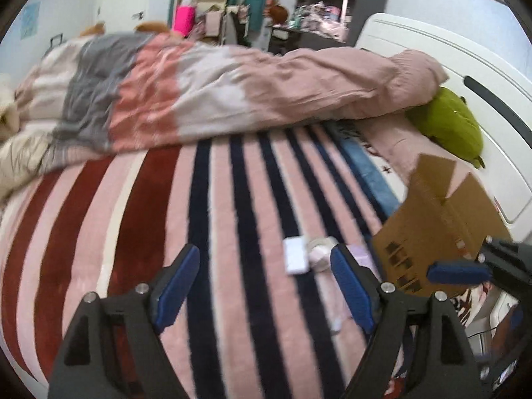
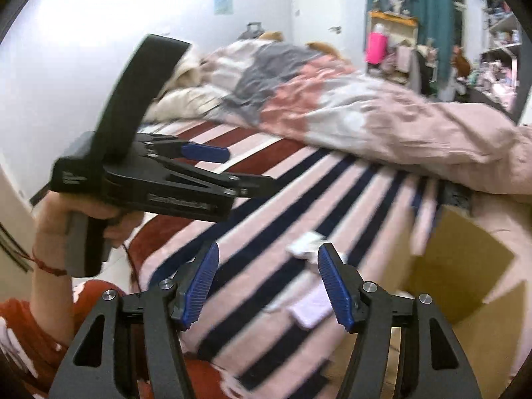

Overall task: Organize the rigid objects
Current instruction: 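Grasp the white tape dispenser with the right gripper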

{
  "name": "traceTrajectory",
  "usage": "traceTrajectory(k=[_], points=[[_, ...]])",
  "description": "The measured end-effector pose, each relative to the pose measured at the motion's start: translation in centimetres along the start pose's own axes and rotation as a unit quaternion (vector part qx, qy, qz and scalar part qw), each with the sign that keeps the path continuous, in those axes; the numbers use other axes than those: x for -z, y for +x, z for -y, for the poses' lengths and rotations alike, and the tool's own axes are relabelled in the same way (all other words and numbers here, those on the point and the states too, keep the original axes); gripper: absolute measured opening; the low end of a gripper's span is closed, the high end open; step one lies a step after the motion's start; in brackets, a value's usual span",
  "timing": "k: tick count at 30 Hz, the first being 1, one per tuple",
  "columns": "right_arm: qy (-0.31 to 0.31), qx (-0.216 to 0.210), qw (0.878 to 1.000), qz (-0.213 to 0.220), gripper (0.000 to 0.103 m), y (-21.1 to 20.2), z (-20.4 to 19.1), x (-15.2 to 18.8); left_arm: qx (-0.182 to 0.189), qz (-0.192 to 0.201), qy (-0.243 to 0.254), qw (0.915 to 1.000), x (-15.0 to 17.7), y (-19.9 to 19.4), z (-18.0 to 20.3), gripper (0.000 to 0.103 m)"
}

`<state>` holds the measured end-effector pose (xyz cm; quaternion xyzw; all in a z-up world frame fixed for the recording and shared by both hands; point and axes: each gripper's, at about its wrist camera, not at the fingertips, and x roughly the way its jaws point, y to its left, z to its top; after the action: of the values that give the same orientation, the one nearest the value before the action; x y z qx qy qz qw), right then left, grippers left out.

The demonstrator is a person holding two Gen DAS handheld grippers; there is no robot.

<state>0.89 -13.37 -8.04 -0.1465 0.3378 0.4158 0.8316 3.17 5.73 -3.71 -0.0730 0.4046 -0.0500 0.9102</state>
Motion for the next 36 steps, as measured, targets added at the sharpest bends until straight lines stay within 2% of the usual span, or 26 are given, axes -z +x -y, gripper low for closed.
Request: traceTrajectory(k=[2, 5, 7, 9, 16, 20, 26, 28, 29, 33, 36], points=[[0.005, -0.012, 1.0, -0.014, 0.059, 1.6, -0.6, 0.2, -0.006, -0.006, -0.009, 0.9999, 0.7, 0.8, -1.1, 0.079], [0.013, -0.004, 0.999, -0.04, 0.059, 4.9, -0.6, 0.3, -0.002, -0.007, -0.017, 0.9998, 1.8, 1.7, -2.5, 0.079], [0.04, 0.015, 0.997, -0.058, 0.059, 7.2, 0.2, 0.7, -0.003, -0.006, -0.032, 0.9995, 2.6, 2.5, -3.2, 0.079], [0.064, 0.037, 0.995, -0.06, 0.059, 8.4, 1.2, 1.3, -0.007, -0.022, -0.038, 0.999, 3.3, 3.7, -3.8, 0.079], [0.095, 0.161, 0.981, -0.052, 0.059, 12.3, 5.2, 2.2, -0.017, -0.037, -0.039, 0.9984, 4.1, 4.5, -4.1, 0.079], [0.098, 0.189, 0.976, -0.053, 0.059, 13.7, 6.9, 2.3, -0.018, -0.034, -0.037, 0.9986, 4.3, 4.2, -3.9, 0.079], [0.107, 0.19, 0.975, -0.042, 0.058, 14.0, 8.3, 2.4, -0.012, -0.037, -0.038, 0.9985, 4.1, 4.5, -3.7, 0.079], [0.106, 0.183, 0.977, -0.039, 0.041, 13.8, 8.3, 2.4, -0.006, -0.038, -0.037, 0.9985, 4.1, 4.7, -3.5, 0.079], [0.102, 0.179, 0.978, -0.041, 0.04, 13.7, 8.2, 2.4, -0.004, -0.039, -0.036, 0.9986, 4.0, 4.7, -3.5, 0.079], [0.092, 0.174, 0.979, -0.046, 0.04, 13.4, 7.7, 2.3, 0.004, -0.04, -0.034, 0.9986, 3.9, 4.8, -3.2, 0.079], [0.083, 0.154, 0.984, -0.045, 0.04, 12.5, 6.8, 2.2, 0.028, -0.04, -0.038, 0.9981, 3.7, 4.7, -3.0, 0.079]])
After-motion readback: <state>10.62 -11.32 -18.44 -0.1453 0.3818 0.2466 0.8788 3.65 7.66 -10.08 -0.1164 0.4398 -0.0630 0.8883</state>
